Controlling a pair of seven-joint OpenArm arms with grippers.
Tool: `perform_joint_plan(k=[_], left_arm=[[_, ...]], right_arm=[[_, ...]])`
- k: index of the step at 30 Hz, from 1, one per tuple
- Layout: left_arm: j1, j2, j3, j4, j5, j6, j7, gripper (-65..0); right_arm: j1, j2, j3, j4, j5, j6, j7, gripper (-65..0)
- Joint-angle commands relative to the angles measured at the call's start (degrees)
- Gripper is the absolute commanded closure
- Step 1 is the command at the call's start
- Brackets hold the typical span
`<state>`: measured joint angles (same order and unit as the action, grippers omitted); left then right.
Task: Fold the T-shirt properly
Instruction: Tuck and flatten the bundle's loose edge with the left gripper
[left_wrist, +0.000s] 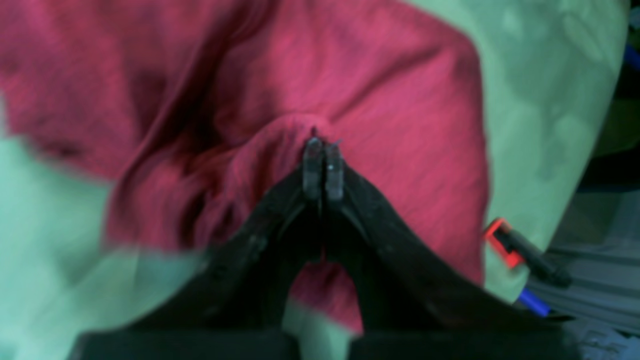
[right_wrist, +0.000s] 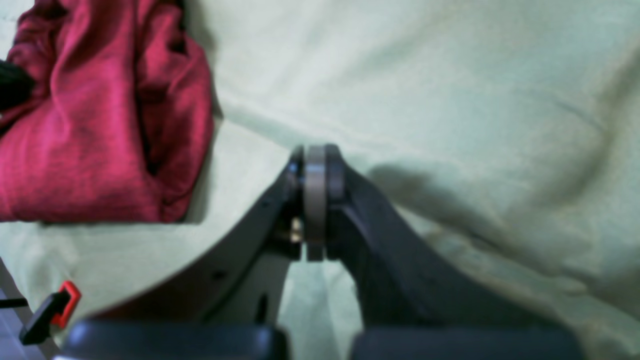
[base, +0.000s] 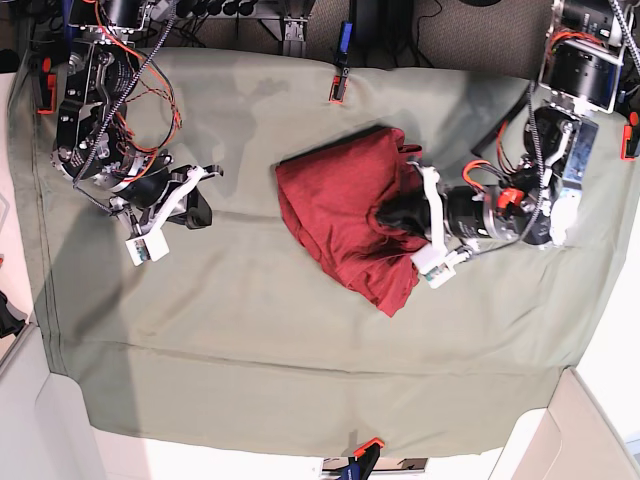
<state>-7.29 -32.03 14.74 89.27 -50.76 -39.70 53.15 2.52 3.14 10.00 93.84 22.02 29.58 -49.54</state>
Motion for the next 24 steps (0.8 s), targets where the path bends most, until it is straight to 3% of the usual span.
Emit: perform_joint_plan(k=[1,6,11,20,24], left_arm=[[-1.6,-1.8,-0.5,0.8,-2.1,-0.3,-1.0,0.0],[-2.4,-5.3,-0.5,0.8,-2.6,-0.3,-1.3,0.0],[-2.4,-5.3,-0.5,0.8,3.9,-0.3,-2.6,0.0],[-2.2,-5.3,-0.5,0.7,8.5,-0.3,-0.1,0.0],[-2.1,-6.5,-0.5,0.6,11.3,-0.3,-1.6,0.0]], right_arm=[[0.9,0.2,0.1,0.9,0.9,0.2,1.4,0.0],[0.9,0.2,0.1,0.9,0.9,0.2,1.4,0.0],[0.9,0.2,0.1,0.9,1.4,0.2,1.8,0.0],[0.8,0.2,0.1,0.9,1.6,0.2,1.8,0.0],[0.8,0.2,0.1,0.9,1.6,0.2,1.8,0.0]])
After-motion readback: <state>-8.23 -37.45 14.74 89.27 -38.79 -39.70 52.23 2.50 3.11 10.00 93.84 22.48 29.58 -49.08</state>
